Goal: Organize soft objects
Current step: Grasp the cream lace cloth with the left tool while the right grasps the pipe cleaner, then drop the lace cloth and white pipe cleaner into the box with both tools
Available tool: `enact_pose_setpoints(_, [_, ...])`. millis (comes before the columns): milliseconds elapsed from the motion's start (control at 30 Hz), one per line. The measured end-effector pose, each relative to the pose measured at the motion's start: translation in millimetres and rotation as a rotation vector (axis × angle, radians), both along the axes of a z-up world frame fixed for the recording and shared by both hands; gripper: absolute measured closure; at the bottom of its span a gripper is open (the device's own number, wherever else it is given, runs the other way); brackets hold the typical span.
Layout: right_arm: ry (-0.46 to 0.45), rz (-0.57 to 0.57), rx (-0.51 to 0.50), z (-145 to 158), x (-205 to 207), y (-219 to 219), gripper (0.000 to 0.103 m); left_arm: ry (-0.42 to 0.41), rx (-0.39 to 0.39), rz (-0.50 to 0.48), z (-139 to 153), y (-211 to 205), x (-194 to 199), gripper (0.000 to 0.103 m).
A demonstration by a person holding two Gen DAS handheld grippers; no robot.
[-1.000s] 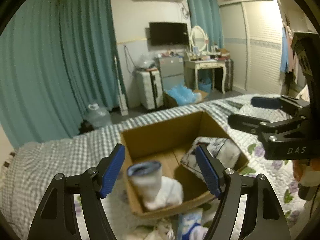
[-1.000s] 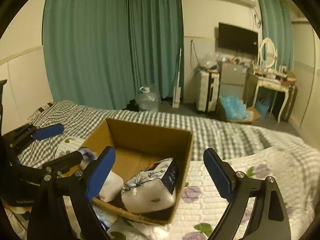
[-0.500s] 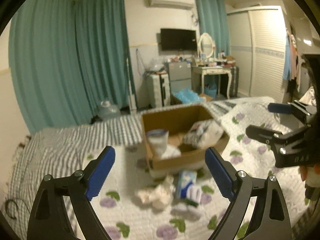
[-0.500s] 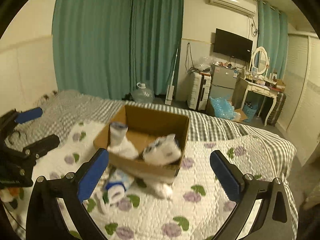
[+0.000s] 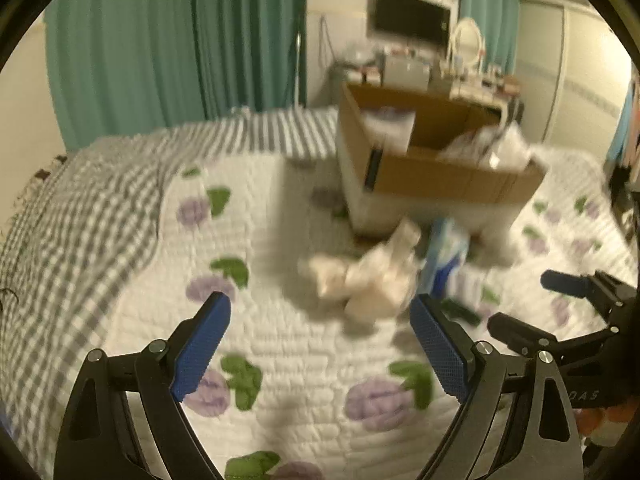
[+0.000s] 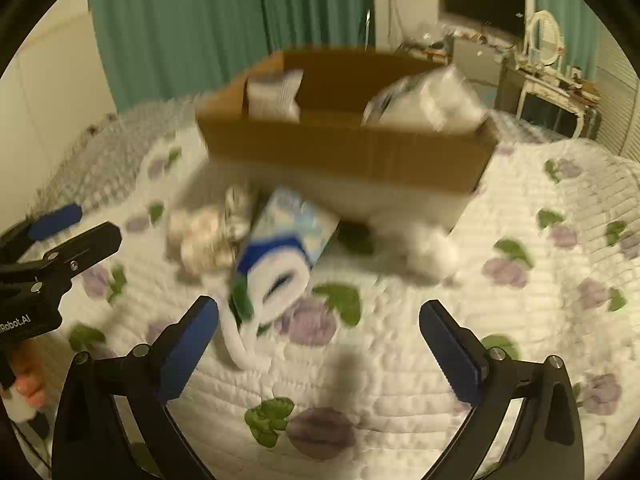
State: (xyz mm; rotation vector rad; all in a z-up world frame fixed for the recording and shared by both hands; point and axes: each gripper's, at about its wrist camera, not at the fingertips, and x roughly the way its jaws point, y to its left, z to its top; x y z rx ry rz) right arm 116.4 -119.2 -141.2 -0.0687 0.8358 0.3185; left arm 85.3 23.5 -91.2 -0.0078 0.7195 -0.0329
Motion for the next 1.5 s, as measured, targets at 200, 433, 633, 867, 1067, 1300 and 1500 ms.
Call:
enact_pose_setpoints(200, [0.079,0.081,-0.002,-26,3,19,0.03,0.095,0.023,-0.014,-26,-6,7,0.011])
enact_pose_setpoints(433, [0.114,0.138,0.024,-30,6,30,0.068,0.099,0.041,-0.014,-30,-6,5,0.011])
enact_pose_setpoints(633, [0.069,0.153,0.055,-13,-4,22,0.081,0.08,0.022,-0.019,-23,-6,3,0.011])
enact_pose_setpoints(867, [0.015,0.079,0.077,6,1,-8,0.081,0.103,-0.003,-0.029,-26,-16,17,0.011])
enact_pose_setpoints(1067, [0.01,0.019,0.074,6,24,-25,0.081,0.151,0.029,-0.04,-44,-28,47,0.013])
enact_pose_setpoints(1300, [0.028,0.008,0.055,0,28,-31,0.081,0.201,0.009,-0.065,-63,-28,70,0.055])
enact_pose_setpoints(1500, [0.014,0.011,0.041,-1,23,-27,0.081,0.187,-0.011,-0.078,-57,-23,62,0.073])
